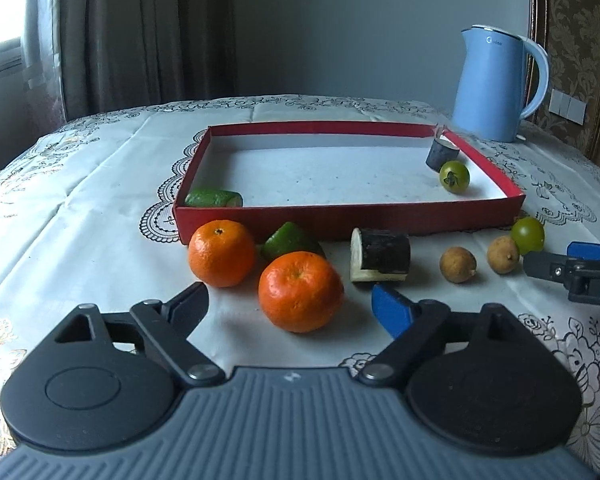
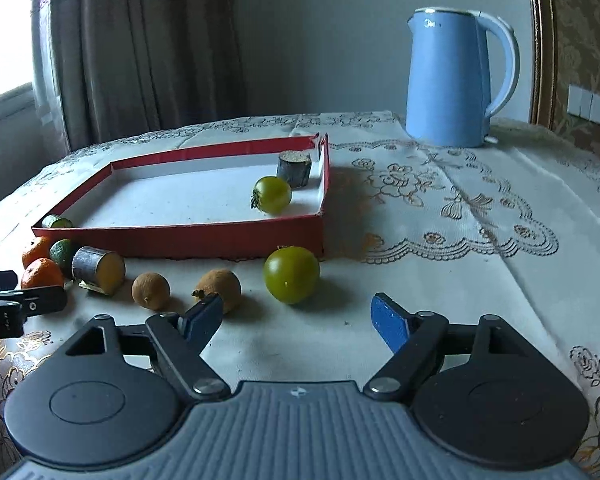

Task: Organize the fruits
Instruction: 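Withdraw the right gripper while moving the left gripper toward the tangerine, then grasp the tangerine with the left gripper and lift it toward the tray, then lower the tangerine into the tray and open the left gripper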

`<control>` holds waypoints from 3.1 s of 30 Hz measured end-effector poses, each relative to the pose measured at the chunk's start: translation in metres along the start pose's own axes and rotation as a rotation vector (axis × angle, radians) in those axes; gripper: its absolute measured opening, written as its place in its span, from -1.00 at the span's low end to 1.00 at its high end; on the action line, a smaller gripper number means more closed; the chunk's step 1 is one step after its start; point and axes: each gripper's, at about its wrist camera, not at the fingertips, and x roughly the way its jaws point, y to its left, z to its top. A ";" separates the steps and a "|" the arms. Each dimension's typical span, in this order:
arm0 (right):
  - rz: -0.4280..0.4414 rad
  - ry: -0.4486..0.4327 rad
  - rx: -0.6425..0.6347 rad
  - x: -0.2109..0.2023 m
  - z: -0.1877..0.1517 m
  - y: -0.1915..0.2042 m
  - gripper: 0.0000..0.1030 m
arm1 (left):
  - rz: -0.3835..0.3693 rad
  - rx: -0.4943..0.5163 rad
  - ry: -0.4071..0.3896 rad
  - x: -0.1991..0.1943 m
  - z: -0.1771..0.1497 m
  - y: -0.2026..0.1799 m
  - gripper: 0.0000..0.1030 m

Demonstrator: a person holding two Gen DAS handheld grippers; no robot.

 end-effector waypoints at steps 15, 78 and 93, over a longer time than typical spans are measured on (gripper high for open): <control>0.051 0.018 0.096 0.003 0.000 -0.017 0.66 | -0.025 0.025 0.011 0.005 0.000 -0.006 -0.19; -0.028 0.090 -0.072 0.003 -0.006 0.013 0.98 | 0.099 -0.018 -0.070 0.058 0.107 0.017 -0.20; -0.028 0.090 -0.071 0.003 -0.006 0.013 0.99 | 0.162 -0.016 0.114 0.142 0.117 0.023 -0.19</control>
